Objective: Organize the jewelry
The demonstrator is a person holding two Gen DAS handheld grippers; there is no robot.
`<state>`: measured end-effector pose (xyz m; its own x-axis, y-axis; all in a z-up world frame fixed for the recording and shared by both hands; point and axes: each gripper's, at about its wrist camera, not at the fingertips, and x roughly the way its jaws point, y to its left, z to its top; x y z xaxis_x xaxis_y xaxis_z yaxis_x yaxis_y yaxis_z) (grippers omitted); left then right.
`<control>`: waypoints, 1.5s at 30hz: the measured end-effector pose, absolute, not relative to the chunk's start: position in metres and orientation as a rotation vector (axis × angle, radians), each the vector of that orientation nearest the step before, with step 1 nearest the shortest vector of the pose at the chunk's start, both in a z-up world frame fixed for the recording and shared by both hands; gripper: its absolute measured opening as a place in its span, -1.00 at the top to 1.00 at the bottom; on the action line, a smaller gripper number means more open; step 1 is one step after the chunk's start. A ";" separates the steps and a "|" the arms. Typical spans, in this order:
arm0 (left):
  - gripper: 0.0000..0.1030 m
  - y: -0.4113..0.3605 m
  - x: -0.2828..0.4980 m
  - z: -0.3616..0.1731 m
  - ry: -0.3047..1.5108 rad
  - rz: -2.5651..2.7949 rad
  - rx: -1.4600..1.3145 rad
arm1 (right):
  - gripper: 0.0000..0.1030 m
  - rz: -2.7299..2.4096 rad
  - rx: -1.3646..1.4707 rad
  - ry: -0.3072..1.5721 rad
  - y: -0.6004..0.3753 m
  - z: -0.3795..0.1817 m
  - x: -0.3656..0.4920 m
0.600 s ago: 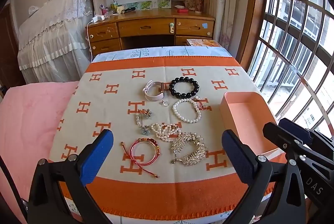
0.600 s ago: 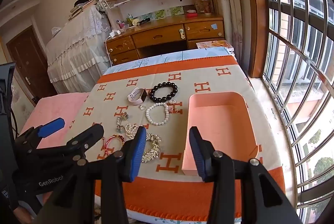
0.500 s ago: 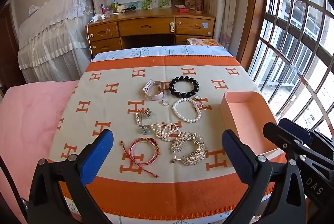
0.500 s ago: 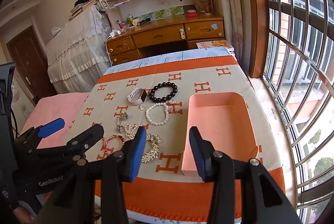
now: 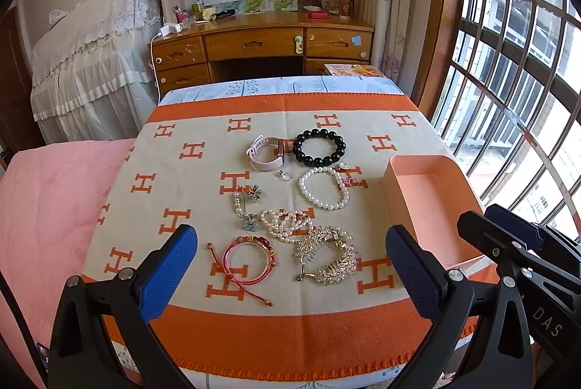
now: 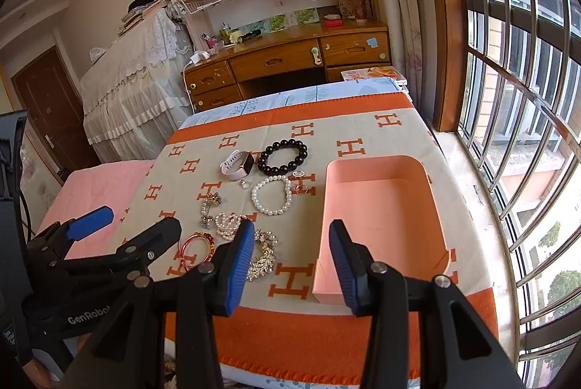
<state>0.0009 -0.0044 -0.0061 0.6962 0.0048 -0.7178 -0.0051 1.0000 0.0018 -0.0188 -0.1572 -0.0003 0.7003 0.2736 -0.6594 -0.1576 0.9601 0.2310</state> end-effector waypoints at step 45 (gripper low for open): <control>-0.98 0.000 -0.009 0.001 0.781 0.014 0.018 | 0.16 0.240 0.166 0.761 -0.156 -0.001 -0.021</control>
<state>-0.0085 0.0004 0.0007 0.7102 0.0197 -0.7037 -0.0064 0.9997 0.0215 -0.0207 -0.1558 -0.0011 0.6989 0.2744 -0.6604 -0.1549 0.9596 0.2348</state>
